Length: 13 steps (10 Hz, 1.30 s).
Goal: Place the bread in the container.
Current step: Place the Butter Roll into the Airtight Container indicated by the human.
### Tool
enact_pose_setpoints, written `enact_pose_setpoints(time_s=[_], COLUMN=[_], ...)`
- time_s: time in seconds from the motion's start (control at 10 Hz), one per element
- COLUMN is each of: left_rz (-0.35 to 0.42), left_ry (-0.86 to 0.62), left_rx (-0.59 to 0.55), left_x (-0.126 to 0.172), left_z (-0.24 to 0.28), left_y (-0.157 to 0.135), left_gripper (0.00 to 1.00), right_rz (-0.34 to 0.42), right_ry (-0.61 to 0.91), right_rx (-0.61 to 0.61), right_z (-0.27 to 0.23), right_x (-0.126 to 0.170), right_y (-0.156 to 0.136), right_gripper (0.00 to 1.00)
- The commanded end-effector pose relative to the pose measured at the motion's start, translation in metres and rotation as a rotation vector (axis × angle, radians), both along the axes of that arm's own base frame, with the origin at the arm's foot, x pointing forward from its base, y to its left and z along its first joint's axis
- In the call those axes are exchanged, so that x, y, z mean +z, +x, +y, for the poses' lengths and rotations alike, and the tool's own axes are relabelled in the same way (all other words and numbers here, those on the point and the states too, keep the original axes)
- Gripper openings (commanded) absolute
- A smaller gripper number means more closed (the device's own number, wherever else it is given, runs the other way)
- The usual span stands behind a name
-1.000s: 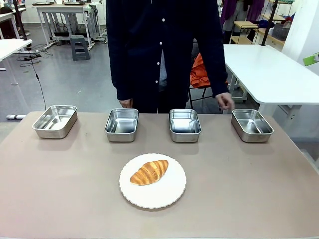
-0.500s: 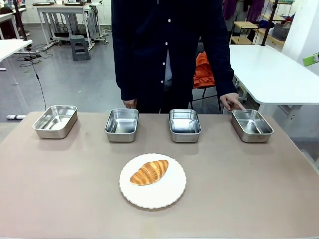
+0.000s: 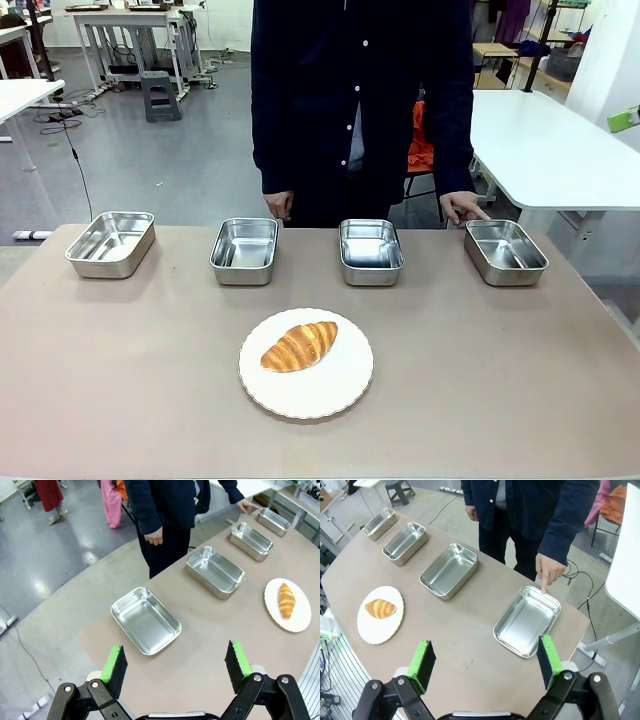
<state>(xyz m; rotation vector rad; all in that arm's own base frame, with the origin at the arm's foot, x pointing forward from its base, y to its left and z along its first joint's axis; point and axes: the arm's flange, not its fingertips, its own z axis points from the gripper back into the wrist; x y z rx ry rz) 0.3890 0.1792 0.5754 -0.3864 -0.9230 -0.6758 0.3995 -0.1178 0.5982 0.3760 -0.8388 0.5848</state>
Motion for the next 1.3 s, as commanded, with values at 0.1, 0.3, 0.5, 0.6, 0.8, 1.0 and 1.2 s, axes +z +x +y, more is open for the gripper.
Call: enact_pose_setpoints(time_s=[0.1, 0.3, 0.5, 0.6, 0.8, 1.0, 1.2], left_rz=[-0.001, -0.001, -0.001, -0.001, -0.001, -0.001, -0.001], left_ry=[0.0, 0.0, 0.0, 0.0, 0.0, 0.0, 0.0], left_rx=[-0.001, -0.001, -0.001, -0.001, -0.001, -0.001, -0.001], left_x=[0.0, 0.0, 0.0, 0.0, 0.0, 0.0, 0.0], left_z=[0.0, 0.0, 0.0, 0.0, 0.0, 0.0, 0.0], left_y=[0.0, 0.0, 0.0, 0.0, 0.0, 0.0, 0.0], left_gripper=[1.0, 1.0, 1.0, 1.0, 1.0, 1.0, 1.0], right_rz=[-0.007, -0.007, -0.007, 0.0, -0.009, -0.005, 0.038], right_ry=[0.012, 0.012, 0.012, 0.0, -0.015, -0.073, -0.184], right_rx=[0.005, 0.005, 0.005, 0.0, 0.069, 0.137, 0.26], right_z=[0.001, 0.001, 0.001, 0.0, 0.062, 0.15, 0.244], right_x=[0.0, 0.0, 0.0, 0.0, 0.029, 0.045, 0.032], right_y=[0.0, 0.0, 0.0, 0.0, 0.002, -0.007, -0.03], right_gripper=[1.0, 1.0, 1.0, 1.0, 1.0, 1.0, 1.0])
